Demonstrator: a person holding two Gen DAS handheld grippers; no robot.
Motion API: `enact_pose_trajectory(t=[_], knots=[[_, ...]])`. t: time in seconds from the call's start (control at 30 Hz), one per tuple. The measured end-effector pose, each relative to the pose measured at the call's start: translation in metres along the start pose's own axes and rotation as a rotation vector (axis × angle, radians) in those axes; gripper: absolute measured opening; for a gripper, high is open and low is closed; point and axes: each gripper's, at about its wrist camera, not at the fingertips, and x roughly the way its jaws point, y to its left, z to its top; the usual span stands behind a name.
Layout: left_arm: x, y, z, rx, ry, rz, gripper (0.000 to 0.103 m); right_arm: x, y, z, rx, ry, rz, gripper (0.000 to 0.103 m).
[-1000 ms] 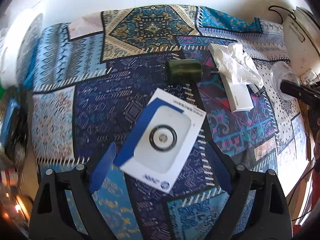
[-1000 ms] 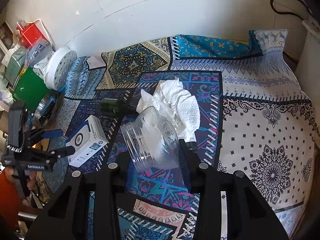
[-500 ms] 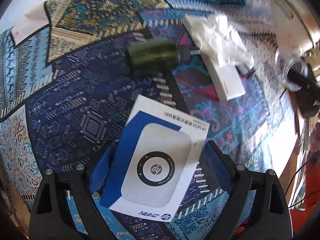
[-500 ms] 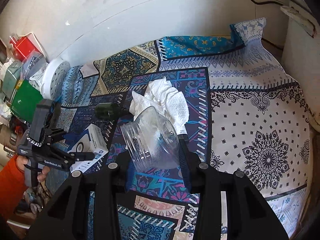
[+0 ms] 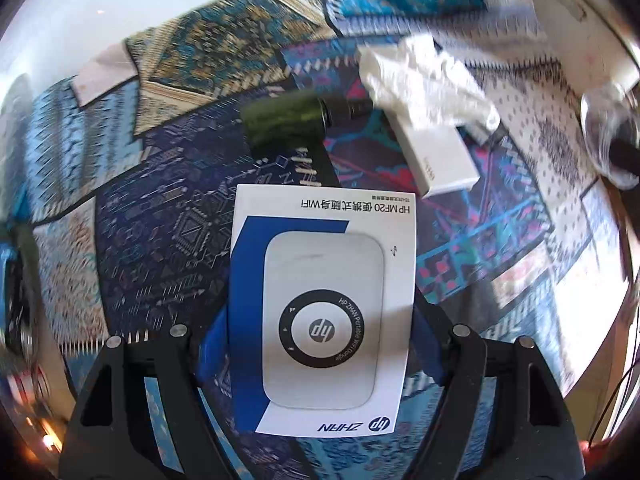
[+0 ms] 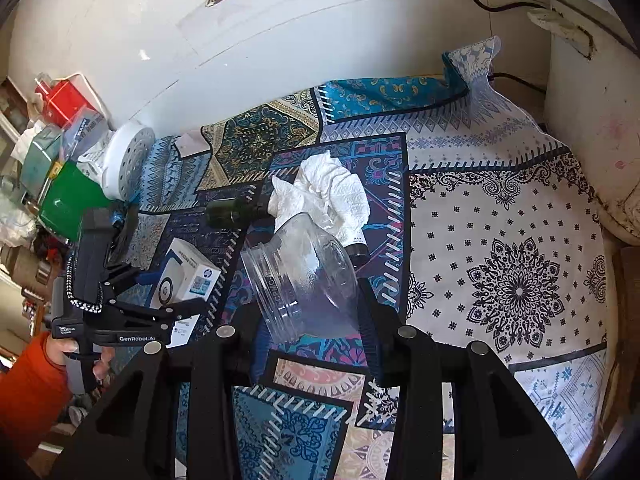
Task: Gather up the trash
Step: 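Carry the HP box and glass jar down toward the floor bin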
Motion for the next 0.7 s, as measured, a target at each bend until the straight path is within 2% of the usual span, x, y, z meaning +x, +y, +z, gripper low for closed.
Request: enact_pose_trajectory(t=[0.13, 0.27, 0.33, 0.53, 0.7], knots=[[-0.043, -0.015, -0.019, -0.119, -0.099, 0.044, 0.076, -0.025, 0.003, -0.010, -0.056, -0.002, 0.030, 0.036], [-0.091, -0.045, -0.044, -0.194, -0.225, 0.090, 0.076, -0.052, 0.010, -0.023, -0.133, -0.014, 0.037, 0.036], [-0.117, -0.058, -0.058, -0.219, -0.276, 0.086, 0.076, -0.067, 0.014, -0.032, -0.153, -0.029, 0.040, 0.036], [-0.172, -0.090, -0.105, -0.224, -0.370, 0.079, 0.076, -0.109, 0.030, -0.071, -0.148, -0.086, 0.067, 0.036], [-0.188, -0.107, -0.164, -0.197, -0.388, 0.059, 0.076, -0.125, 0.049, -0.115, -0.135, -0.113, 0.057, 0.036]])
